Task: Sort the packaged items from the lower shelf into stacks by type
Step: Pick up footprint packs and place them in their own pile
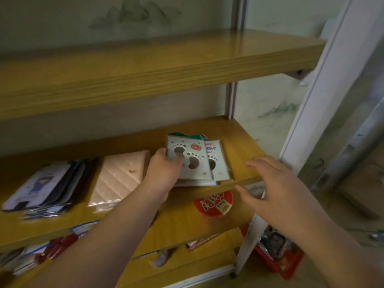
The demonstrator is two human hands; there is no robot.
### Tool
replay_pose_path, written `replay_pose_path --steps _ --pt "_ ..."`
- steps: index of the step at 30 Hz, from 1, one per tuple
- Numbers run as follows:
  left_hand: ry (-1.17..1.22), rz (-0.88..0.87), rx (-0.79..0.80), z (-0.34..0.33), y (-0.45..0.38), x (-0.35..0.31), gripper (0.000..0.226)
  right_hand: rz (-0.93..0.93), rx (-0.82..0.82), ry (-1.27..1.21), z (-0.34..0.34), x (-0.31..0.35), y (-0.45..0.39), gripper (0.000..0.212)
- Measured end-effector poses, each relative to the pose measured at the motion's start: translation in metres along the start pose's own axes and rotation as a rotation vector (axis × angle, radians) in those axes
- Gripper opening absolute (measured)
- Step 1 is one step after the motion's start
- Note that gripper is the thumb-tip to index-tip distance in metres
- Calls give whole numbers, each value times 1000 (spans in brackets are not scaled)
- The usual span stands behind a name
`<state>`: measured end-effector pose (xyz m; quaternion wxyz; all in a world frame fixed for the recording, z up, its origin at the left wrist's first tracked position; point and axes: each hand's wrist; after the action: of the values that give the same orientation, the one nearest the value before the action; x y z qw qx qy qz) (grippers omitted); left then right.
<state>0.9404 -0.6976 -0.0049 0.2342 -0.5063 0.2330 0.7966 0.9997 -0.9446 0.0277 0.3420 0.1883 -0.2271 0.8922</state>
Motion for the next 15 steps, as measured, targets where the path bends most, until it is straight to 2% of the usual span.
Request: replay_pose_path --steps 4,9,12,15 --pt "-414 -85 -45 -11 6 2 44 28 8 1 6 -7 5 63" --pt "-640 -202 19 -1 21 2 49 59 58 -33 4 -8 2 63" --pt "-721 -336 -20 14 36 6 48 84 92 -82 -3 -3 -4 64" --pt "-815 -478 -104 32 53 11 52 136 56 -110 -13 5 -13 62"
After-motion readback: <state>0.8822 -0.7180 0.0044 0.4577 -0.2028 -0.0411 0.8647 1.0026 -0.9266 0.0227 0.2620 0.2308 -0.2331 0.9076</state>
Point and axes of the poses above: each hand's wrist, its own y-axis away from the middle knuckle, its own z-axis out of the back of the hand, x = y × z, and after that the axes turned 4 degrees about -y, right-handed
